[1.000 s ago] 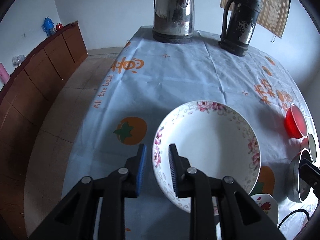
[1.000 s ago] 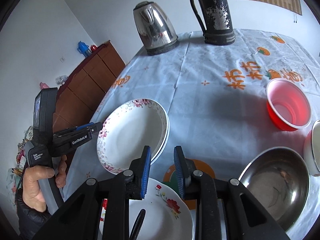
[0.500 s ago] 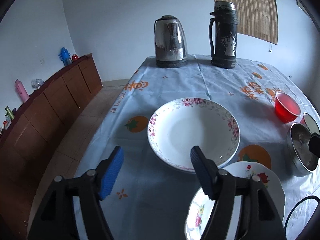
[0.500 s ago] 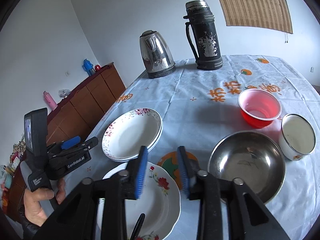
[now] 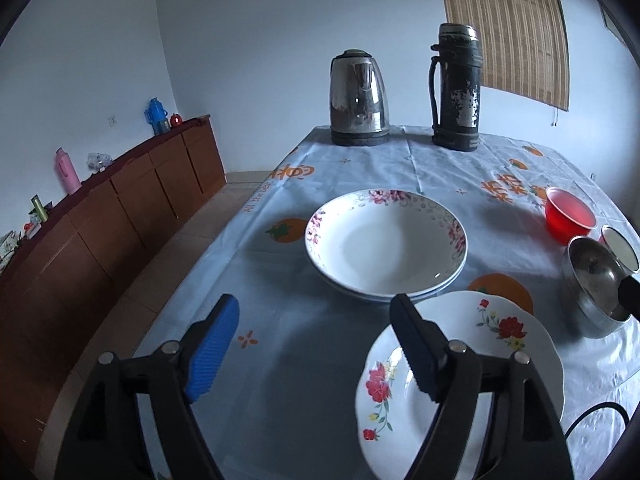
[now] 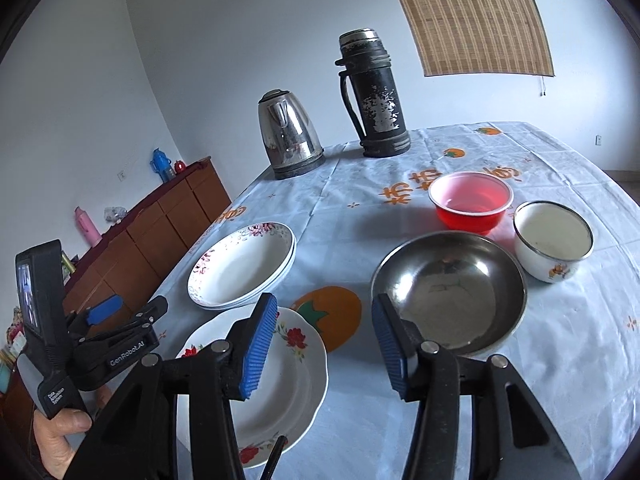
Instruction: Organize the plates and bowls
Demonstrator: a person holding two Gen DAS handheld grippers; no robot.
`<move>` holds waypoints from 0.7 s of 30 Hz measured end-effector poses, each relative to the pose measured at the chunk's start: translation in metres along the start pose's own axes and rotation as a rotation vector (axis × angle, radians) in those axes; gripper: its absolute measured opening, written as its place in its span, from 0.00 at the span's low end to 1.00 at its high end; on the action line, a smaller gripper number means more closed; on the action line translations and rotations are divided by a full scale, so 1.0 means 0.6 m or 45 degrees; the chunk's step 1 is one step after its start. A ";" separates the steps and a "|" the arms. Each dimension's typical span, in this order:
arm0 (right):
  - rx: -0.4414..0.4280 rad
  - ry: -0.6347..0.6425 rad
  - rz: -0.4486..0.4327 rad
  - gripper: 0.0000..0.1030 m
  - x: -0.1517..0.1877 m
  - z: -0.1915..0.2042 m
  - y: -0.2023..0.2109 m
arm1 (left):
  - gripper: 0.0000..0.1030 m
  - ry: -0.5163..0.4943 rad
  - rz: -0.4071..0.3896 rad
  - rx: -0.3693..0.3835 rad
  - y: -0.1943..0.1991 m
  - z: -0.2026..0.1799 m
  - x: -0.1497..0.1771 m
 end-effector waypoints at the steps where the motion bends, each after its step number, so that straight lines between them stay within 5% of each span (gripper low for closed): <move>1: 0.000 -0.003 -0.010 0.50 0.003 -0.001 0.003 | 0.77 0.004 -0.001 -0.007 0.001 0.001 0.005; 21: 0.022 0.058 -0.074 0.52 0.057 -0.006 0.030 | 0.77 0.069 0.047 -0.032 0.013 0.021 0.049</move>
Point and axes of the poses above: each gripper's, at about its wrist camera, not at the fingertips, and y roughly against the way its jaws point, z to its left, x to its underside, the point moved 7 cm from there along -y, roughly the way its jaws point, and after that the axes turned 8 degrees about -z, right-handed, at the moved point
